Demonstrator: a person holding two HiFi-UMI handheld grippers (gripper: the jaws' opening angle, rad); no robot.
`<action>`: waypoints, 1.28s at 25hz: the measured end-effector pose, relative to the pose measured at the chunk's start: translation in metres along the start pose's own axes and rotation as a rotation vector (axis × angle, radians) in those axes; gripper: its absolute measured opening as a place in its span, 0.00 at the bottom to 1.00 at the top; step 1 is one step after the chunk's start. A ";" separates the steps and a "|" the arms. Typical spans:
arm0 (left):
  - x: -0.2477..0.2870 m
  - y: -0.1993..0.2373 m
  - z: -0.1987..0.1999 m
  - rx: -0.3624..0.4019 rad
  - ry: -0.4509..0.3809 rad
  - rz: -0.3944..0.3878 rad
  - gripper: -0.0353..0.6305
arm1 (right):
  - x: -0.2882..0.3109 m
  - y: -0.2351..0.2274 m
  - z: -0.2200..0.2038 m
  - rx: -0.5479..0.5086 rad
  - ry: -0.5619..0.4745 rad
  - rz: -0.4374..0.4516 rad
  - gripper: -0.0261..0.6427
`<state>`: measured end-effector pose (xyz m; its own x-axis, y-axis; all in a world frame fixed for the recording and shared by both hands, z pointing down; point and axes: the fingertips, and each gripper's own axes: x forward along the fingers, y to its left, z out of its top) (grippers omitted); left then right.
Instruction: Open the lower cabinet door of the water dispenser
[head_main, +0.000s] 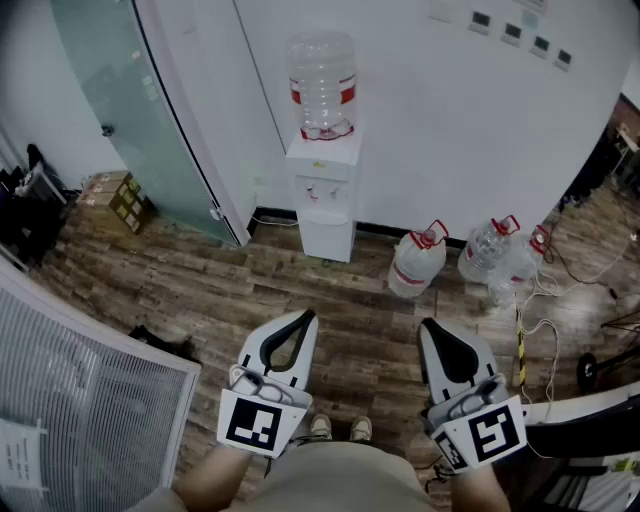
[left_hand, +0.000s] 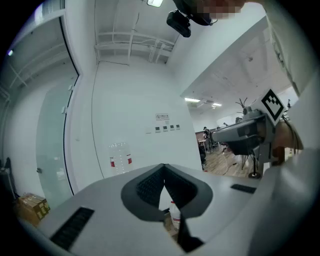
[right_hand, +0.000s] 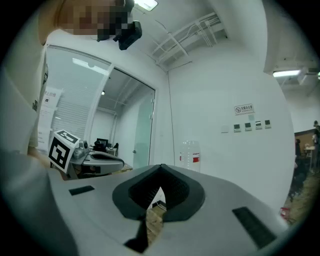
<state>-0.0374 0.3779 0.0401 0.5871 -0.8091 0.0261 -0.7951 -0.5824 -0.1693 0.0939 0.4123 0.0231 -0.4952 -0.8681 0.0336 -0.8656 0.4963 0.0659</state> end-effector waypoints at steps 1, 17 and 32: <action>-0.002 0.001 -0.001 0.008 0.005 0.000 0.06 | 0.001 0.001 0.000 0.014 -0.008 0.003 0.05; -0.008 -0.016 -0.006 0.016 0.029 0.029 0.06 | -0.018 -0.007 -0.015 0.030 0.018 0.015 0.05; 0.007 -0.058 -0.010 0.049 0.053 0.080 0.06 | -0.050 -0.046 -0.035 0.045 0.012 0.055 0.05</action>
<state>0.0114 0.4050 0.0599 0.5117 -0.8569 0.0627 -0.8302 -0.5120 -0.2205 0.1612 0.4331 0.0529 -0.5413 -0.8395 0.0476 -0.8398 0.5426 0.0191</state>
